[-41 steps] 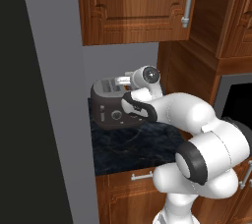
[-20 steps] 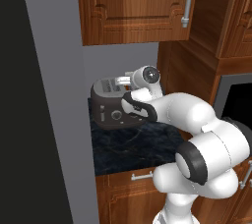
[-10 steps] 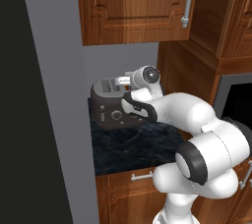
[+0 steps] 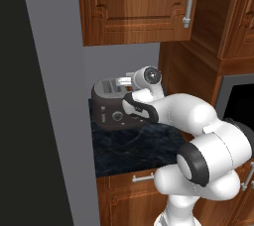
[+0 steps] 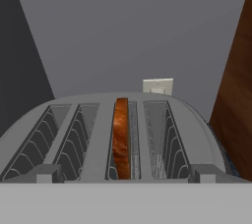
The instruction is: Start the toaster. Once the lever pops up, take the bread to the plate on the dining counter.
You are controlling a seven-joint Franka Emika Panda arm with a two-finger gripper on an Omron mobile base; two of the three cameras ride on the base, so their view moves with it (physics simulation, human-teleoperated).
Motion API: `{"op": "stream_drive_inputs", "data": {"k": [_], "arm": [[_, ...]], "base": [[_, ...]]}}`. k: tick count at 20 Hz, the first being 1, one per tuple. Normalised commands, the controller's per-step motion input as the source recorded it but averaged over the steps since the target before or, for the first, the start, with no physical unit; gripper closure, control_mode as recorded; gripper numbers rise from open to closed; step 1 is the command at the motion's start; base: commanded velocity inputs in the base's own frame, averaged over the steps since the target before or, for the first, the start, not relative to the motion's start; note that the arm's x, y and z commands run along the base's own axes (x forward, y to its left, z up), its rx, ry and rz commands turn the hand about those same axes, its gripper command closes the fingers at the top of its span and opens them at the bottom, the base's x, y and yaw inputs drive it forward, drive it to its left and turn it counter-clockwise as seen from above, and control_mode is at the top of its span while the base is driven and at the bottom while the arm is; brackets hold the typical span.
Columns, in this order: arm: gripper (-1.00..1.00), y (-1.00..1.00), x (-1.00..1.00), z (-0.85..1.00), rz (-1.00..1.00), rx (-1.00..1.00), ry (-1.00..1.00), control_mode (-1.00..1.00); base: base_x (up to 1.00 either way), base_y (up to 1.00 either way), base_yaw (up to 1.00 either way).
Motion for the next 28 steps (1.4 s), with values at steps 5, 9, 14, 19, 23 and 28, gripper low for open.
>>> {"op": "stream_drive_inputs", "data": {"k": [5,9,14,19,23,28], "arm": [[-1.00,0.00,0.00,0.00,0.00,0.00,0.00,-1.00],[-1.00,0.00,0.00,0.00,0.00,0.00,0.00,-1.00],[-1.00,0.01,0.01,0.00,0.00,0.00,-0.01,-1.00],[-1.00,0.03,0.07,0.00,0.00,0.00,-0.01,-1.00],[-1.00,0.04,0.07,-0.06,0.00,0.00,0.00,-1.00],[-1.00,0.01,0.06,-0.07,0.00,0.00,0.01,-1.00]], "base": [[0.00,0.00,0.00],[0.00,0.00,0.00],[0.00,0.00,0.00],[0.00,0.00,0.00],[0.00,0.00,0.00],[0.00,0.00,0.00]]}}
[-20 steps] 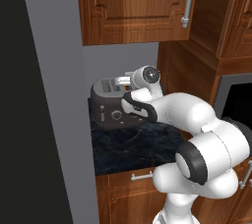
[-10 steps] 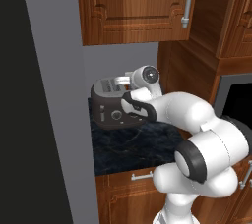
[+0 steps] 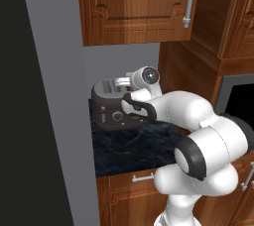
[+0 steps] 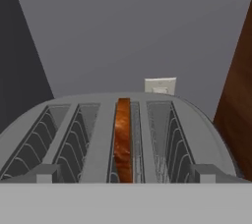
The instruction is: Start the toaster. Once the lever pops up, take the bread to the plate on the dining counter.
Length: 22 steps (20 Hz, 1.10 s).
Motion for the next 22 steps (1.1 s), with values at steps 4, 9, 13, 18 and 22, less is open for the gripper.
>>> {"op": "stream_drive_inputs", "data": {"k": [4,9,13,18,22], "arm": [[-1.00,0.01,0.11,-0.08,0.00,0.00,0.00,-1.00],[-1.00,0.00,0.17,-0.13,0.00,0.00,0.00,-1.00],[-1.00,0.05,0.18,-0.12,0.00,0.00,0.00,-1.00],[-1.00,0.07,0.07,-0.09,0.00,0.00,0.01,-1.00],[-1.00,0.06,0.08,-0.05,0.00,0.00,0.01,-1.00]], "base": [[0.00,0.00,0.00],[0.00,0.00,0.00],[0.00,0.00,0.00],[0.00,0.00,0.00],[0.00,0.00,0.00]]}}
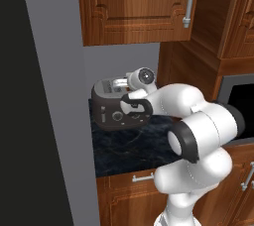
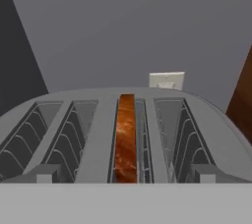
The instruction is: Start the toaster. Once the lever pops up, take the bread to the plate on the dining counter.
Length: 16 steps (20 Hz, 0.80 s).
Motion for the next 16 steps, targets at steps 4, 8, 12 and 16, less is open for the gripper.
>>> {"op": "stream_drive_inputs", "data": {"k": [4,8,12,16], "arm": [[-1.00,0.00,0.11,-0.04,0.00,0.00,0.00,-1.00],[-1.00,0.00,0.09,-0.01,0.00,0.00,0.00,-1.00],[-1.00,0.00,0.03,-0.02,0.00,0.00,0.02,-1.00],[-1.00,0.00,0.01,-0.05,0.00,0.00,0.03,-1.00]], "base": [[0.00,0.00,0.00],[0.00,0.00,0.00],[0.00,0.00,0.00],[0.00,0.00,0.00]]}}
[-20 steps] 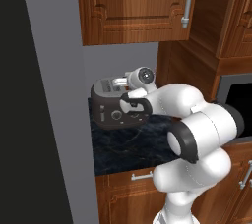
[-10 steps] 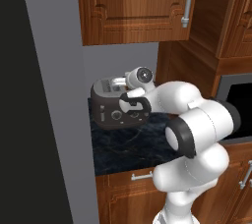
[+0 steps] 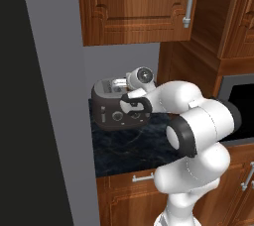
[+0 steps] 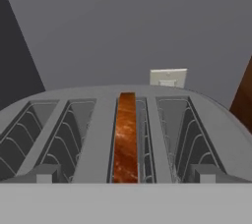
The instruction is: Start the toaster. Once the lever pops up, take the bread to the plate on the dining counter.
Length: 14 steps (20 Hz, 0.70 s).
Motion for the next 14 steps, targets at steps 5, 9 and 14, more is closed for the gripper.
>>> {"op": "stream_drive_inputs", "data": {"k": [5,9,14], "arm": [[-1.00,0.00,0.02,-0.07,0.00,0.00,0.03,-1.00],[-1.00,0.00,0.01,-0.04,0.00,0.00,0.04,-1.00],[-1.00,0.00,0.01,-0.01,0.00,0.00,0.05,-1.00]], "base": [[0.00,0.00,0.00],[0.00,0.00,0.00],[0.00,0.00,0.00]]}}
